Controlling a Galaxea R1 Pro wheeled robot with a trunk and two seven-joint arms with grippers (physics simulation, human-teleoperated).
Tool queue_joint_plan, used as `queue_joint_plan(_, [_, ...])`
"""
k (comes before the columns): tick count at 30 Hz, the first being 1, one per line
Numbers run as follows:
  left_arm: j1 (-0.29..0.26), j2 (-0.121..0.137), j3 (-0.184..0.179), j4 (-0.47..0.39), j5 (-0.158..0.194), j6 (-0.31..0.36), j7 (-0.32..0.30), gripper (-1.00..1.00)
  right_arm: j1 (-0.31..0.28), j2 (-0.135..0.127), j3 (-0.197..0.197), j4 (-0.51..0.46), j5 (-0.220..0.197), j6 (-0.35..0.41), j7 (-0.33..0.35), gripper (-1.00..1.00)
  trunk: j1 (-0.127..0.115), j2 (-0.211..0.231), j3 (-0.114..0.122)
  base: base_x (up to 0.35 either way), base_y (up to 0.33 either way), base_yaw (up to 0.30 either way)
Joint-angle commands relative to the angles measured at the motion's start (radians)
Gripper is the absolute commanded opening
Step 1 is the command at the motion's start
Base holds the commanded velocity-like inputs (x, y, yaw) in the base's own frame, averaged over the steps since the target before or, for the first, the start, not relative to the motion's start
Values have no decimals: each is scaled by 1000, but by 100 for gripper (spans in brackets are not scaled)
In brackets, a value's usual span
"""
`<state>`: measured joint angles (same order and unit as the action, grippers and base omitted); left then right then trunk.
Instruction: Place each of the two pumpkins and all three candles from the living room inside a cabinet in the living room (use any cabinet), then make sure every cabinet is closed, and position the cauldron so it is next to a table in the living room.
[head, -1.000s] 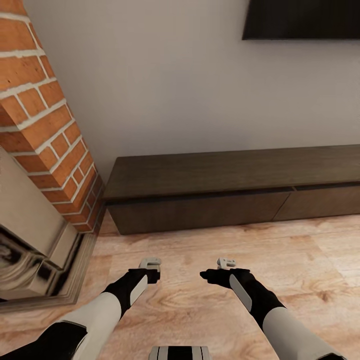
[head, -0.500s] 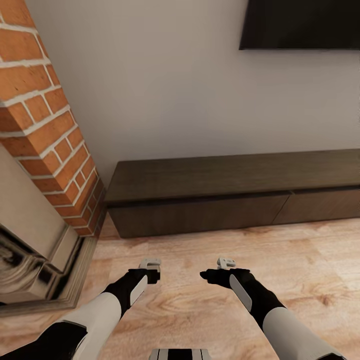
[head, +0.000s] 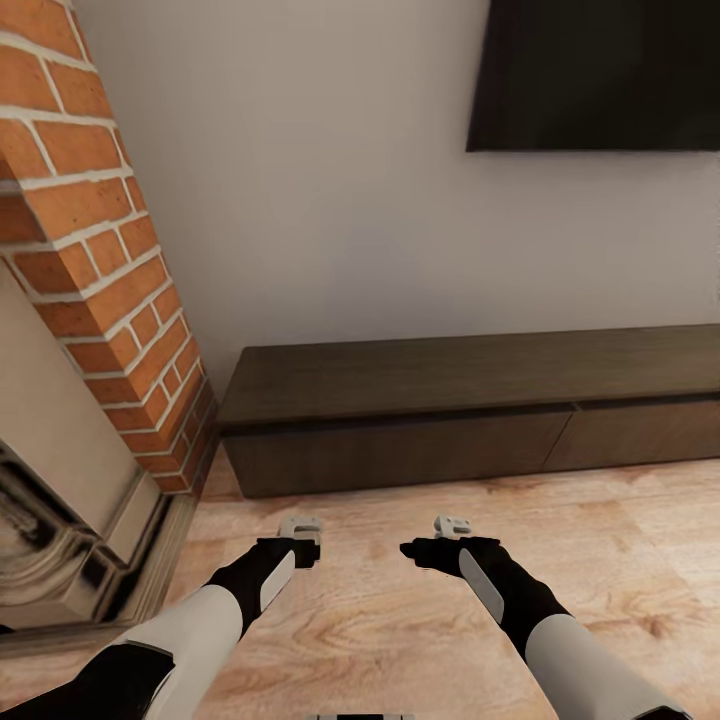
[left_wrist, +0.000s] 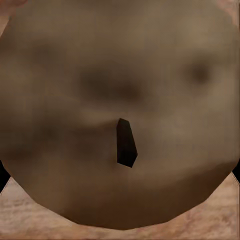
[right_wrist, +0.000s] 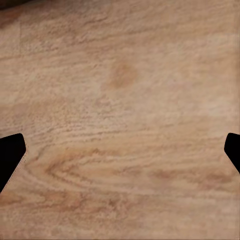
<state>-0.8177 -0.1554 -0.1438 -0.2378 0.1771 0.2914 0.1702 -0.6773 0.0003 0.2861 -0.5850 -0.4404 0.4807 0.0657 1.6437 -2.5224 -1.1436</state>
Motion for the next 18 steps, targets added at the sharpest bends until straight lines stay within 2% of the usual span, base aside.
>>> queue_joint_plan(1, [0, 0, -8, -2, 12, 5, 7, -100, 0, 0, 1, -1, 2, 4, 2, 100, -1, 0, 5, 0, 0, 57])
queue_joint_plan(18, [0, 0, -10, -2, 12, 5, 7, -100, 0, 0, 1, -1, 2, 4, 2, 100, -1, 0, 35, 0, 0, 79])
